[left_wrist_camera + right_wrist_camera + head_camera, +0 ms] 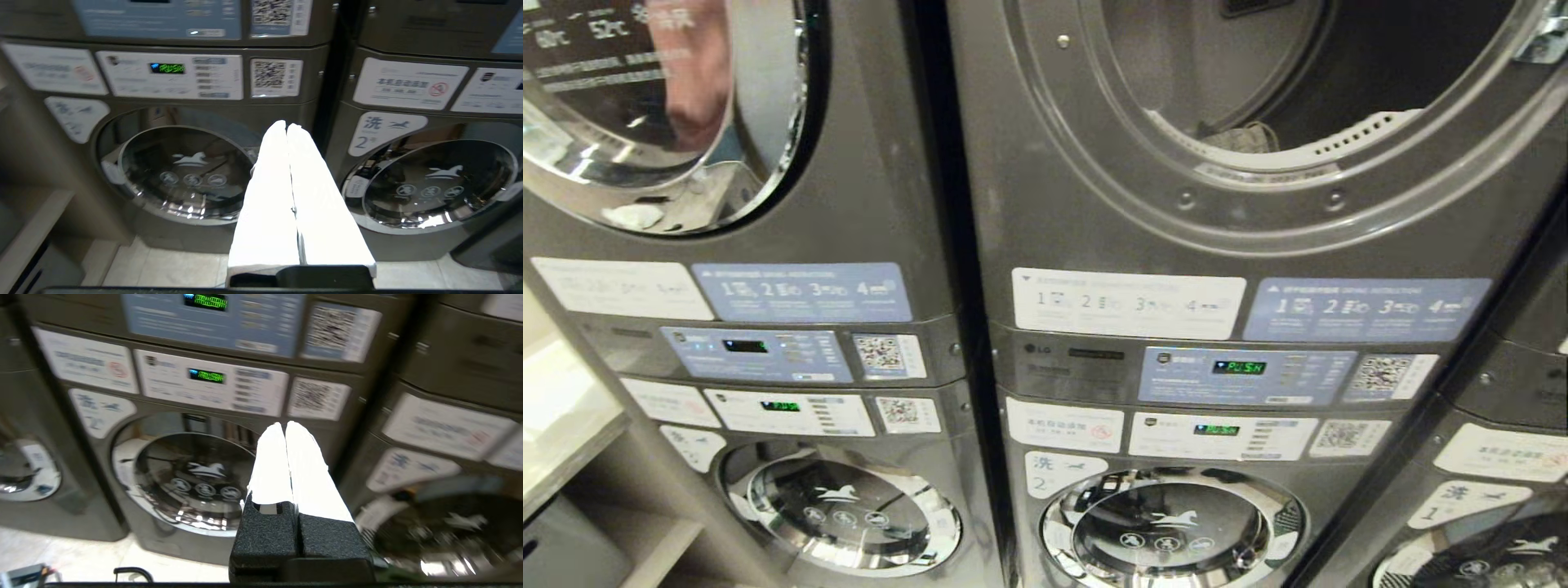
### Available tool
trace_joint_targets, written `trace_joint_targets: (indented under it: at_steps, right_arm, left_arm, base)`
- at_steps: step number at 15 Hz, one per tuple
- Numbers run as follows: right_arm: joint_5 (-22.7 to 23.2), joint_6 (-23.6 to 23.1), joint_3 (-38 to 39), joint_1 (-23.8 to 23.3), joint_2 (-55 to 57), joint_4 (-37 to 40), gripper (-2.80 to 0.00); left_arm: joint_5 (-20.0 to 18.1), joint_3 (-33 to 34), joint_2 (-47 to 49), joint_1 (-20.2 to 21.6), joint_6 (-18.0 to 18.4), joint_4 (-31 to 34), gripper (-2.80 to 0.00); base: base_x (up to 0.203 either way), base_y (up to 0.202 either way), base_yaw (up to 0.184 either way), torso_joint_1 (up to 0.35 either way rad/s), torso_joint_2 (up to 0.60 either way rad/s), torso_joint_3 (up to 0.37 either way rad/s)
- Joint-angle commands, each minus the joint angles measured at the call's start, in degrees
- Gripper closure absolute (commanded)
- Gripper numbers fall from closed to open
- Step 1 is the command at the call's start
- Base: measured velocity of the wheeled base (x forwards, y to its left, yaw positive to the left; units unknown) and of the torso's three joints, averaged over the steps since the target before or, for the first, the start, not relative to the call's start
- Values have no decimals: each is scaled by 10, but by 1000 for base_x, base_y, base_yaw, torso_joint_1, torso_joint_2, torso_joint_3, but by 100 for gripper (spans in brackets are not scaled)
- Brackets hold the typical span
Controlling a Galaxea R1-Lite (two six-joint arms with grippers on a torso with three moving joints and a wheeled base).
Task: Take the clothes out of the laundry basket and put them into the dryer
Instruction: Close the dryer
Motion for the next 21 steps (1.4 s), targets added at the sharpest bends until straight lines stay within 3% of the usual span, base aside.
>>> trace_joint_targets:
  at_steps: [1, 9, 21]
  right_arm:
    - [0, -1, 0, 0, 0, 0, 0]
    - [0, 0, 0, 0, 0, 0, 0]
    - [-3, 0, 0, 0, 0, 0, 0]
  left_arm:
    - [0, 0, 0, 0, 0, 0, 0]
    - [0, 1, 0, 0, 1, 0, 0]
    - [2, 1, 0, 0, 2, 0, 0]
  base:
    - [0, 7, -169, 5, 4, 5]
    - [-1, 5, -160, 2, 2, 2]
    - [0, -20, -4, 1, 1, 1]
